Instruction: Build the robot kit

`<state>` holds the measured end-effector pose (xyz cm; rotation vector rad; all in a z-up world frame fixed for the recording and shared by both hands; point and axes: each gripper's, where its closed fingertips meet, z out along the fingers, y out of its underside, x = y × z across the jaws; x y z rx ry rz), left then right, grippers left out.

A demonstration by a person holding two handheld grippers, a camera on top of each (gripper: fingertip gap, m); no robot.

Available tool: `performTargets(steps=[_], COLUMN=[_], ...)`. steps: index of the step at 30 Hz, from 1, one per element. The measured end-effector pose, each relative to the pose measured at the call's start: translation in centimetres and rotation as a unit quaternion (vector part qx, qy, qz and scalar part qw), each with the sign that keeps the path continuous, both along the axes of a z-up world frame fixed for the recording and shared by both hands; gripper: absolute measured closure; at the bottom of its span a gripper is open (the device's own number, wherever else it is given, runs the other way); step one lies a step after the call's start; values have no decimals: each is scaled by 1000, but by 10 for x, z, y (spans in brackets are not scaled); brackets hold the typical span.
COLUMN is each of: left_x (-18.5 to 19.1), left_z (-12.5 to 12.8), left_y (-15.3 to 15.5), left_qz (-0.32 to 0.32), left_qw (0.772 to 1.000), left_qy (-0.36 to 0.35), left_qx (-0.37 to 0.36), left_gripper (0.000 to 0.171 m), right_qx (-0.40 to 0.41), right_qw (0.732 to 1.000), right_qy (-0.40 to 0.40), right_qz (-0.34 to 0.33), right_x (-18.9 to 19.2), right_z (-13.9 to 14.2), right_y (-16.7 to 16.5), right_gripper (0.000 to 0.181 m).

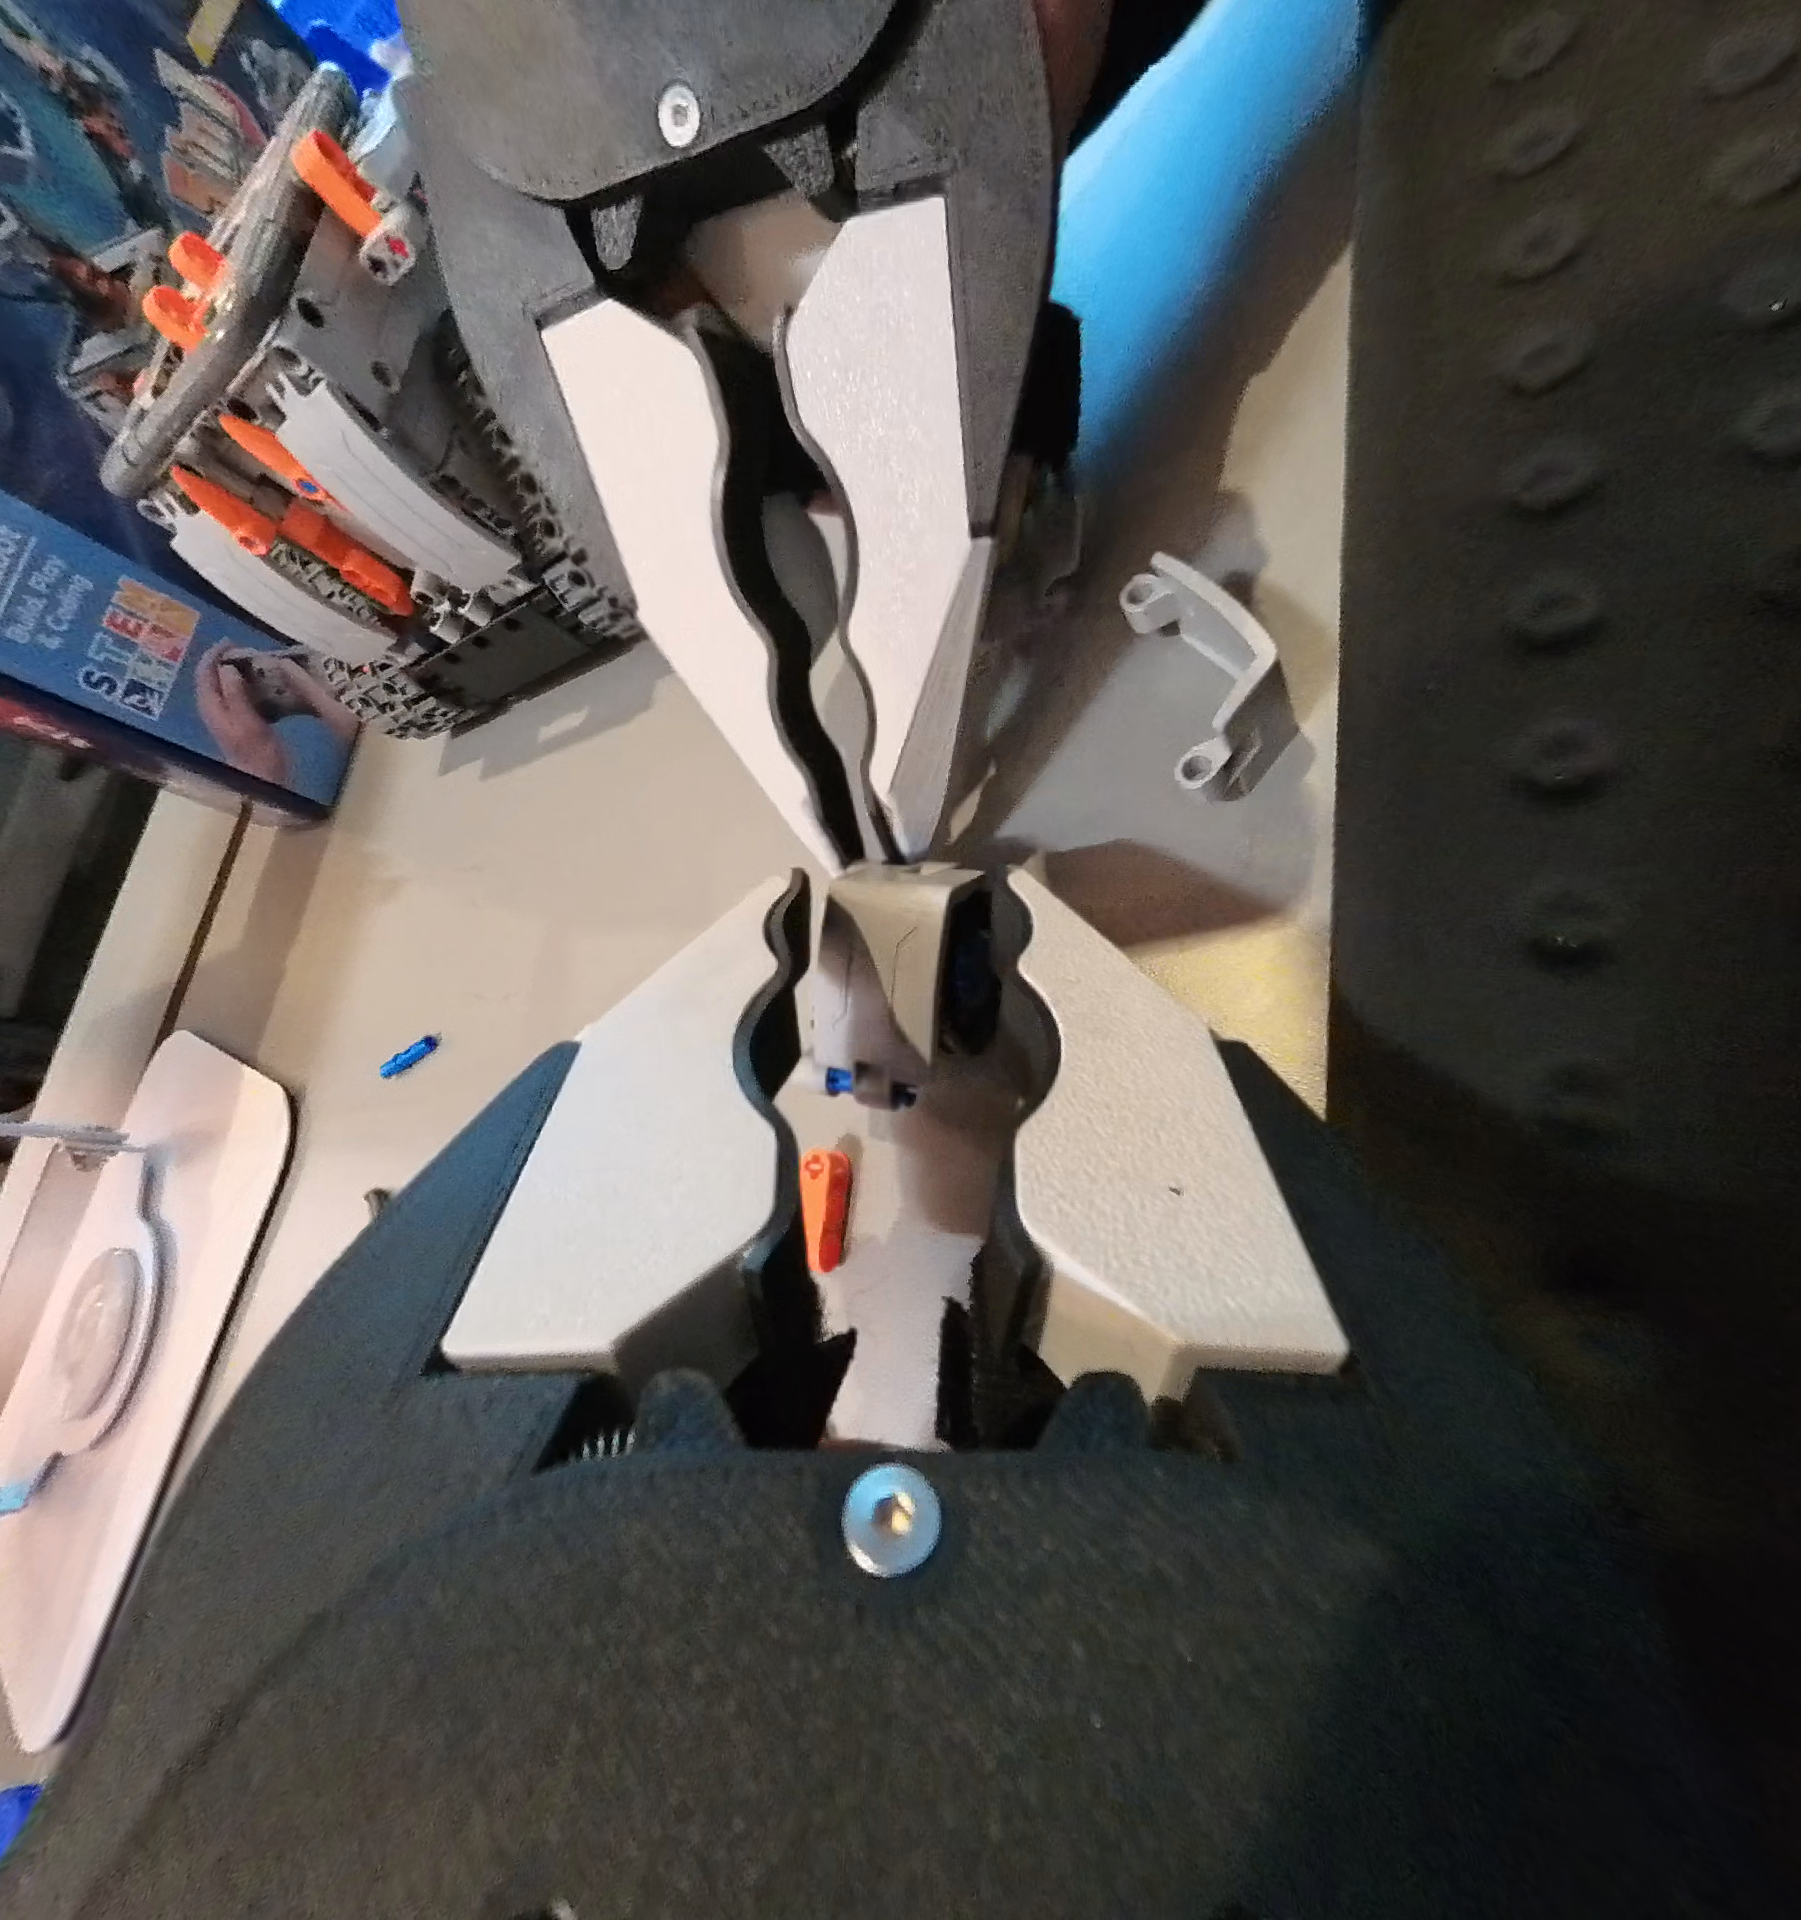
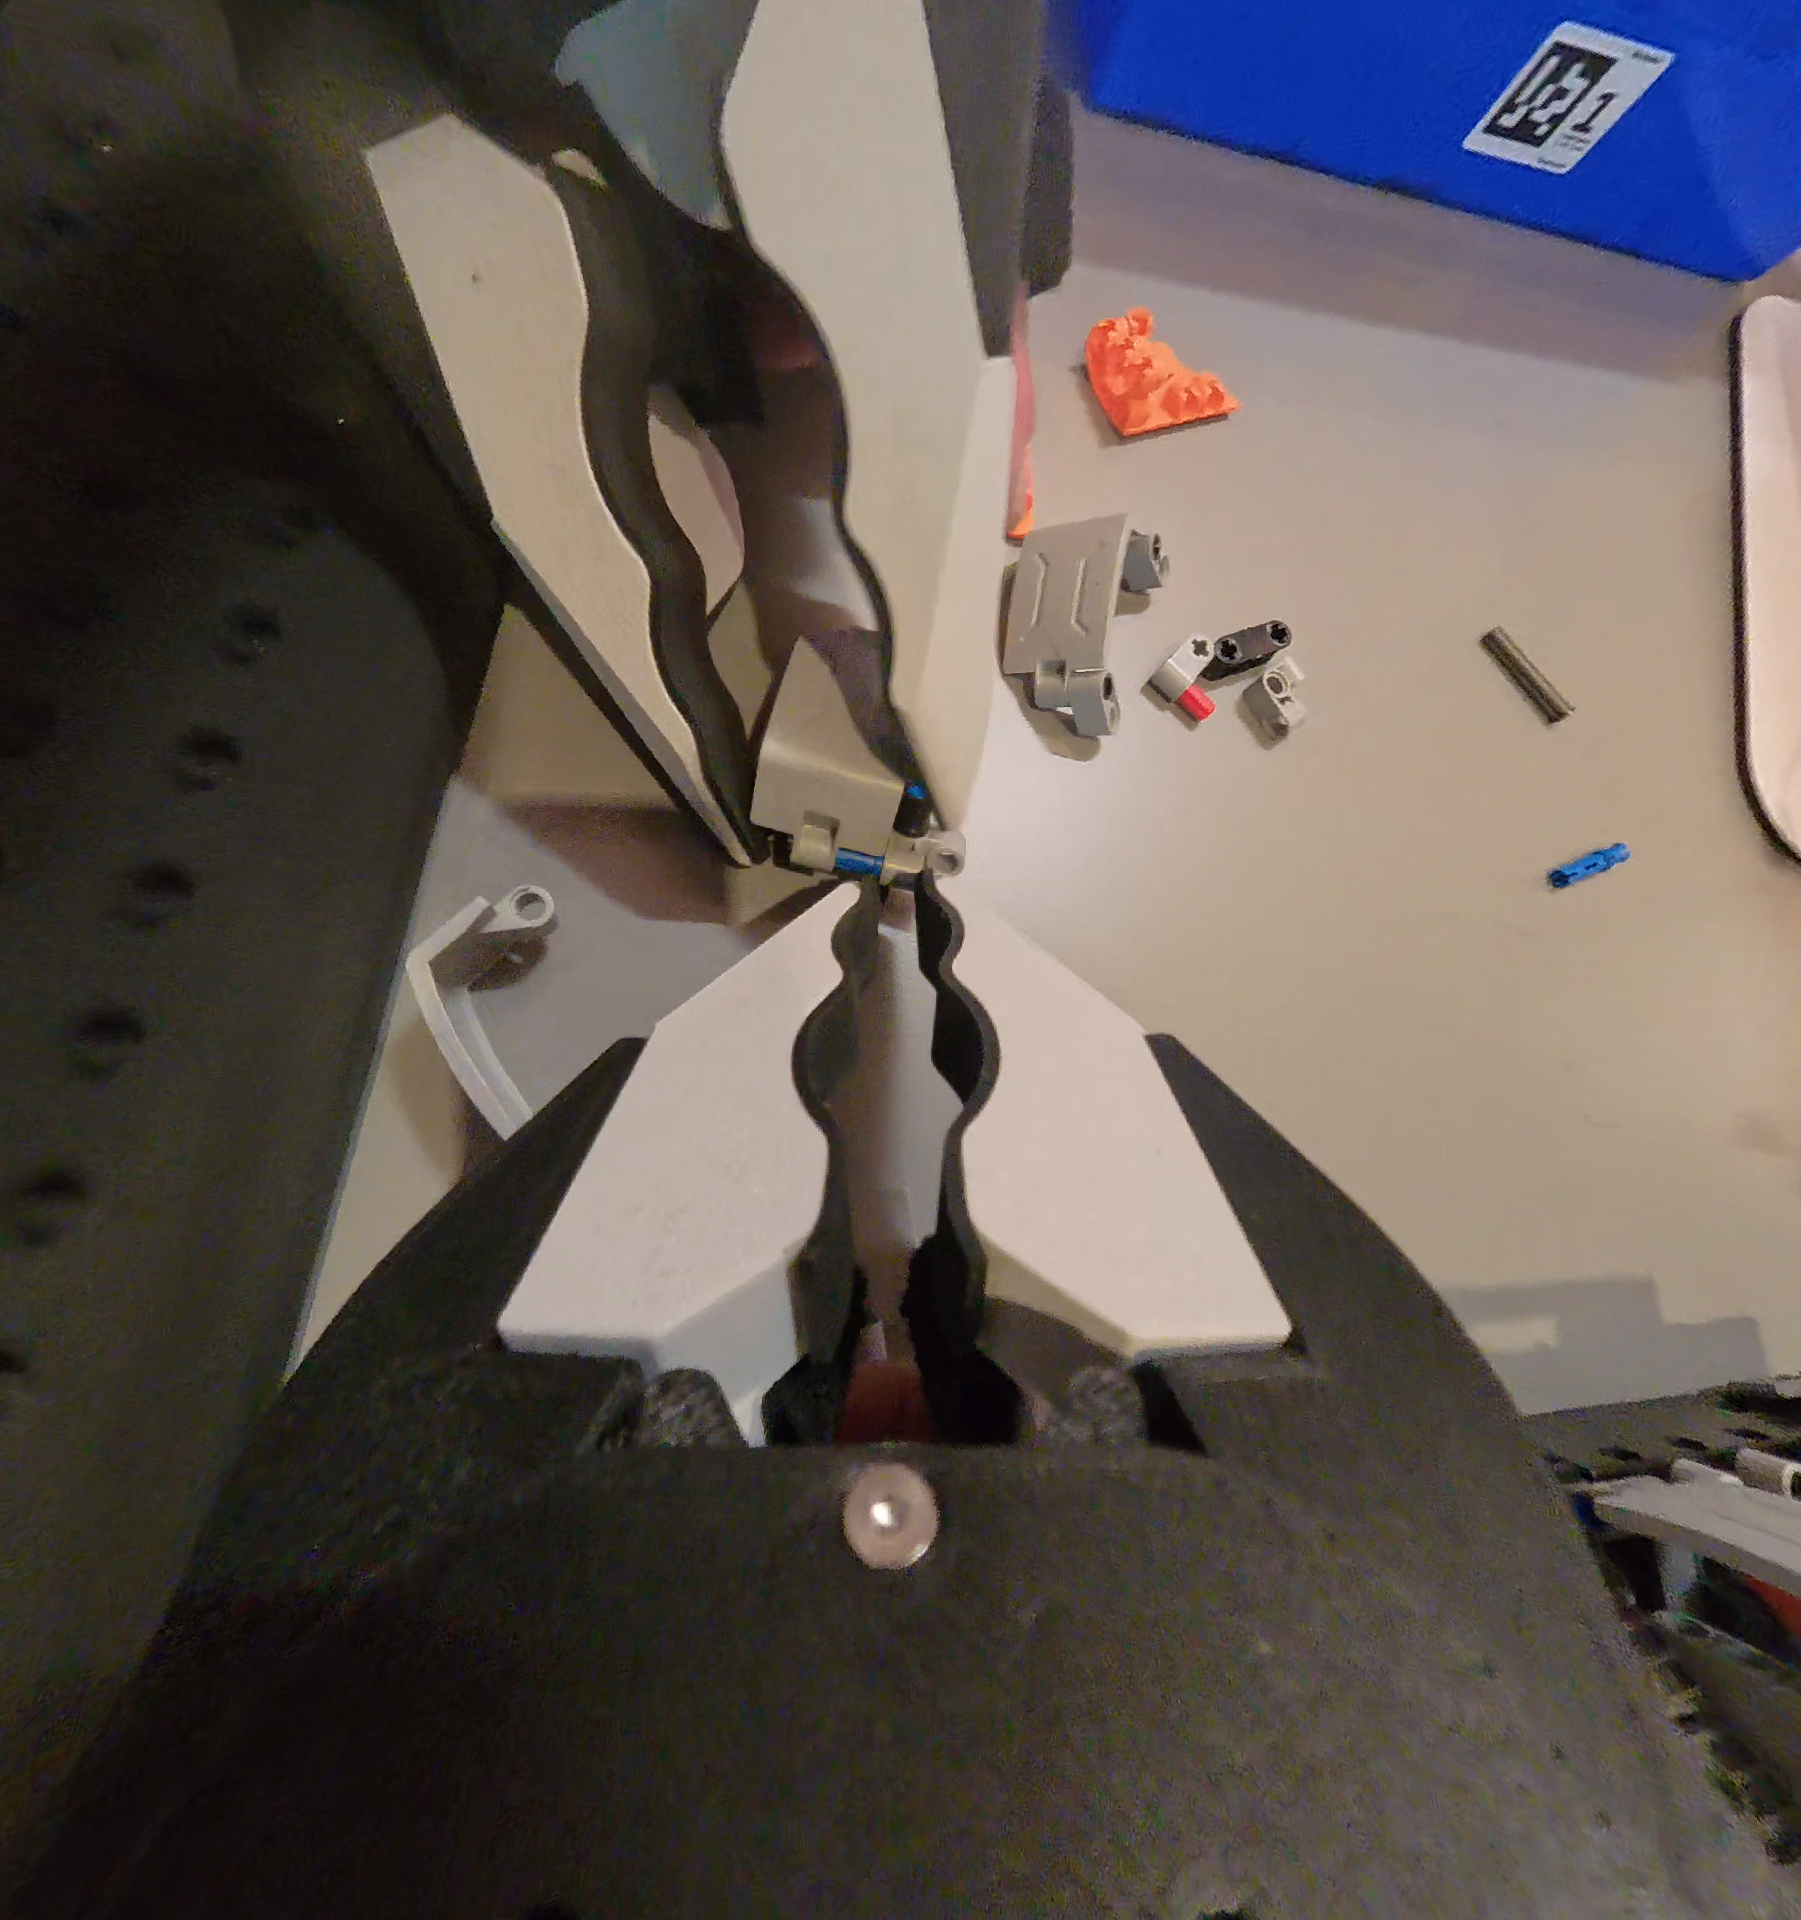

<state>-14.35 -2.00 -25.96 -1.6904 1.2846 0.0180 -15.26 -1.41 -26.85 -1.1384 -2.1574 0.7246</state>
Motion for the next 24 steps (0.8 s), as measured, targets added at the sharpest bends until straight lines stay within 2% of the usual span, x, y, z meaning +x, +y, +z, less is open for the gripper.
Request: performTargets(steps=[5,9,11,16,18,21,23,24], left_x=[-3,-4,-10,-23,-26,-20,-18,-15], left_z=[3,10,3,13,9,0,-6,-6], left_y=[2,-1,-3,1,-1,-3,3,2], left_qz=[4,-4,-7,-18,-35,-72,-76,-81], left_qw=[1000,999,999,996,992,984,984,984], left_qy=[-9,-24,5,34,68,73,83,78], left_qx=[-8,-21,-45,-77,-103,-144,-137,-140], left_gripper=[141,127,126,127,124,130,142,143], right_qx=[-30,-38,-32,-35,-33,-44,-51,-55], right_qw=[999,999,999,999,999,999,999,998], right_qy=[4,-3,-10,2,3,4,5,7], right_qz=[-14,-11,-10,-12,-13,-12,-18,-20], right_x=[4,6,7,6,5,5,5,5], right_z=[7,4,1,6,6,8,7,8], right_y=[3,2,3,3,3,1,2,2], right_gripper=[177,176,172,172,171,169,165,163])
